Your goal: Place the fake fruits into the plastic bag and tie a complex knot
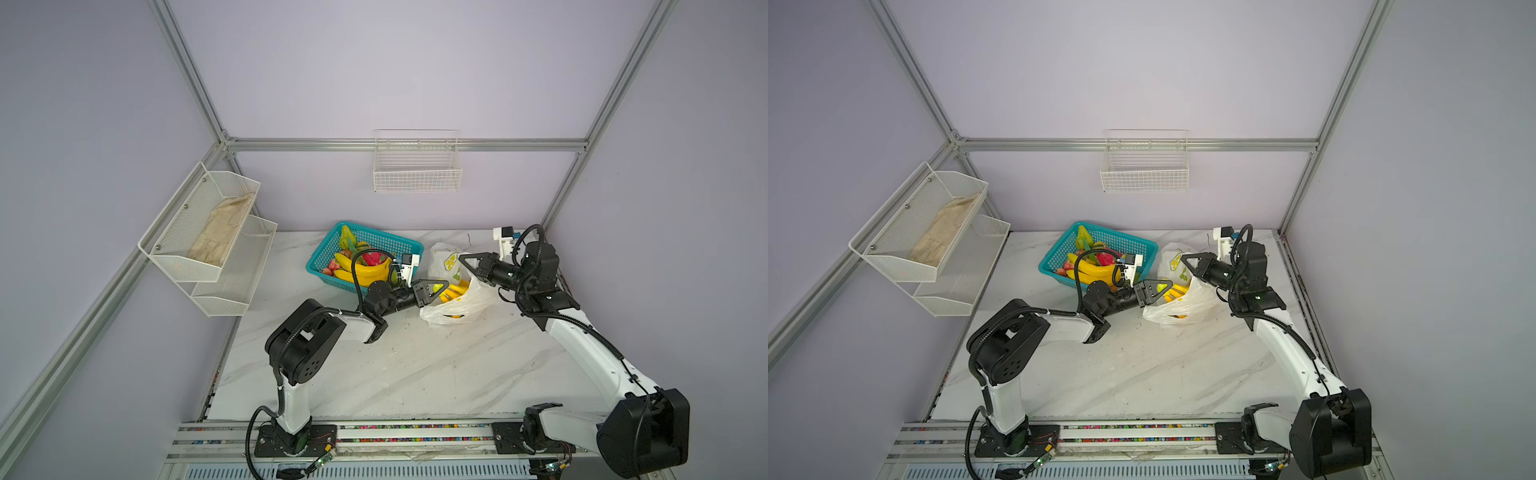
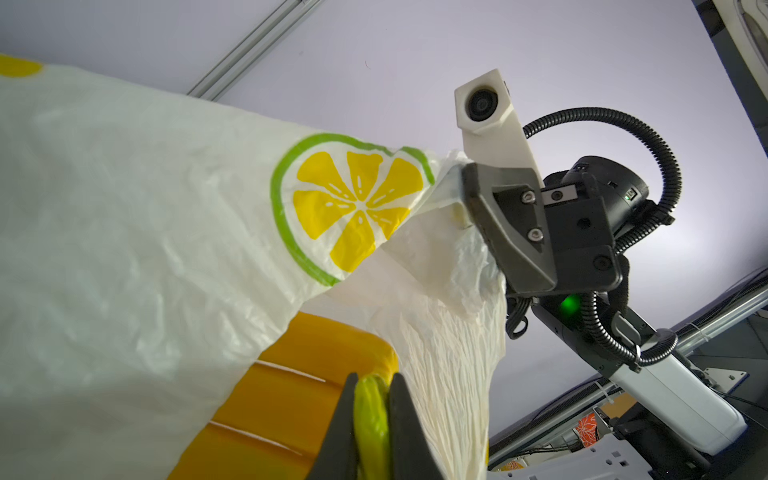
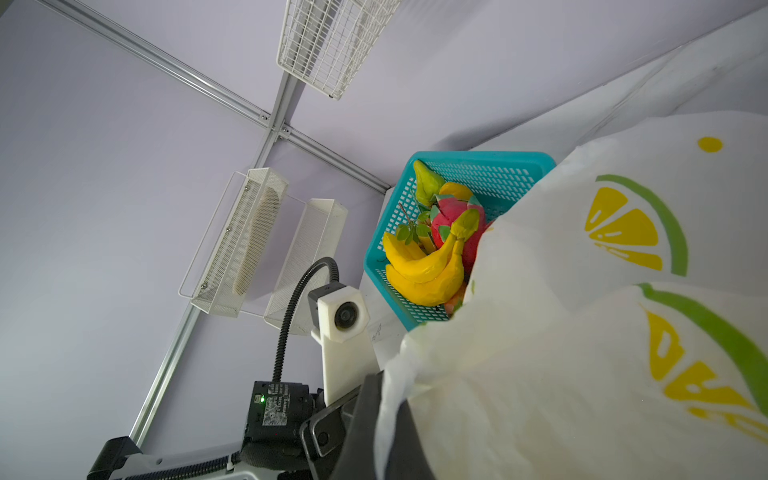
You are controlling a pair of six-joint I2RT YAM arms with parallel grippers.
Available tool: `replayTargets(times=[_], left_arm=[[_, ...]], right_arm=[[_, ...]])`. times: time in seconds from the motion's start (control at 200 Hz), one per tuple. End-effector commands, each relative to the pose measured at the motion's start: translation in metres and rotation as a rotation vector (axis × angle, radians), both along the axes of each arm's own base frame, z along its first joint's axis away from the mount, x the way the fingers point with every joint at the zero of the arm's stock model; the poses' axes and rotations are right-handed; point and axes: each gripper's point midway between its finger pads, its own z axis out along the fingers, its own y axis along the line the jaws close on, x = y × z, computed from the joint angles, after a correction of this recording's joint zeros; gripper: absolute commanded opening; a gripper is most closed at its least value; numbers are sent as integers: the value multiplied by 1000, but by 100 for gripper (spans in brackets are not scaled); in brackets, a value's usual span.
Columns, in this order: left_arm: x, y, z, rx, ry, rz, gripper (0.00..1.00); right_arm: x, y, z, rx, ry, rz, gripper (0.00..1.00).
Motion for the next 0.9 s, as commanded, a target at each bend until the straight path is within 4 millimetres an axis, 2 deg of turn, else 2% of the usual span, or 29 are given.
replayTargets(times=[0.0, 0.235, 0.34, 0.49, 0.66, 0.77, 0.895], left_arm=[[21, -9, 24, -19, -60, 70, 0], [33, -18, 19, 122, -182, 261, 0], [42, -24, 1, 205, -199, 311, 0], [54, -30, -25, 235, -191, 334, 0], [55, -35, -48, 308, -210, 311, 23], [51, -30, -50, 333, -239, 304, 40], [45, -20, -51, 354, -253, 271, 53]], right_arm=[[2, 1, 11, -28, -67, 12, 0], [7, -2, 5, -54, -57, -13, 0], [7, -2, 10, -48, -69, -15, 0], [10, -2, 11, -36, -75, -22, 0], [15, -2, 6, -44, -69, -29, 0], [18, -3, 5, -54, -70, -33, 0], [23, -8, 3, -68, -69, -53, 0]])
